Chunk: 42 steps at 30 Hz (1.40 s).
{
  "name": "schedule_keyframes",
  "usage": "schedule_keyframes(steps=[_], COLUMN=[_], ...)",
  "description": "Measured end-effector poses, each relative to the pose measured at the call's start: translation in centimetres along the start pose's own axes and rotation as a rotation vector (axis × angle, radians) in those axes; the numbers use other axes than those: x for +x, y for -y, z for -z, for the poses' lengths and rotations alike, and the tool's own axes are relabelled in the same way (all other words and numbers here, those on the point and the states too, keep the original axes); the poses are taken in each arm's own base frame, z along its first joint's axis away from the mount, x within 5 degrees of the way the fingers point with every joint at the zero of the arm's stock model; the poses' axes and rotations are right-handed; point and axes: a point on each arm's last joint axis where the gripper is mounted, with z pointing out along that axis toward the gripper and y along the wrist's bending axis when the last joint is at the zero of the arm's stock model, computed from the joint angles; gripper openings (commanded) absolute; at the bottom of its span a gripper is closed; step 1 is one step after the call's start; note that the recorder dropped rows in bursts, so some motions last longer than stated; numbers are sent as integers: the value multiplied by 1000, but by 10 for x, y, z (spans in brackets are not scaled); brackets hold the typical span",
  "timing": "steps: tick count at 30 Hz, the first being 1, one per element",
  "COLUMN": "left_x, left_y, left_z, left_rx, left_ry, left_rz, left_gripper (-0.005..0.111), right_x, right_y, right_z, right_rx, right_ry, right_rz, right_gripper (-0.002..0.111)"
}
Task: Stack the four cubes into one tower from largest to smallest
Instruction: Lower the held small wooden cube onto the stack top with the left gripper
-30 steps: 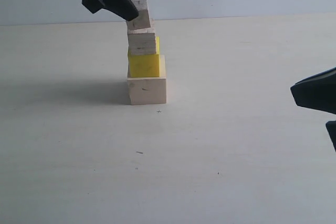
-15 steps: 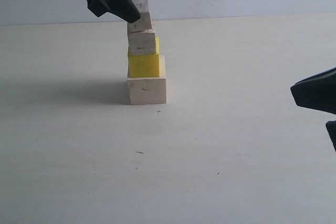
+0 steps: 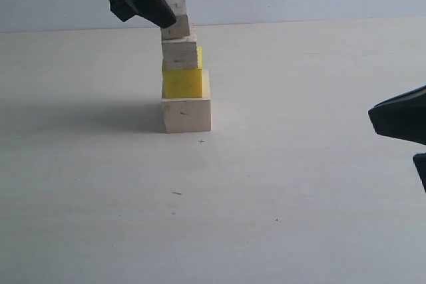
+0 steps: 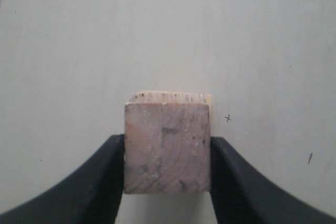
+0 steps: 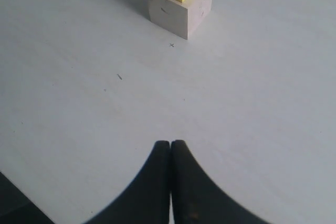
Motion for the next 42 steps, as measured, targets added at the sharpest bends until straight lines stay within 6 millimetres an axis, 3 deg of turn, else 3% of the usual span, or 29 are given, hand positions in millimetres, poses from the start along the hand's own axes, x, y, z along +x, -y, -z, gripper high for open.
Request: schedule_keyframes(steps=[16,24,32,36,42], left_x=[1,1,3,6,5], left_y=[-1,-1,-2,-4,-7], left_z=[-5,-5,-5,-9,-9], left_rx=[6,6,-3,-6,-35], left_ry=[6,6,-18,-38,-30], left_rz=[8,8,-2,-6,-8], left_gripper=[2,35,57,64,65], right_x=[0,0,0,0,0], right_y=[0,0,0,0,0], right_z=[0,0,0,0,0], right_rx=[0,0,0,0,0], right_ry=[0,0,0,0,0], right_rz=[0,0,0,0,0], right_gripper=[0,0,0,0,0])
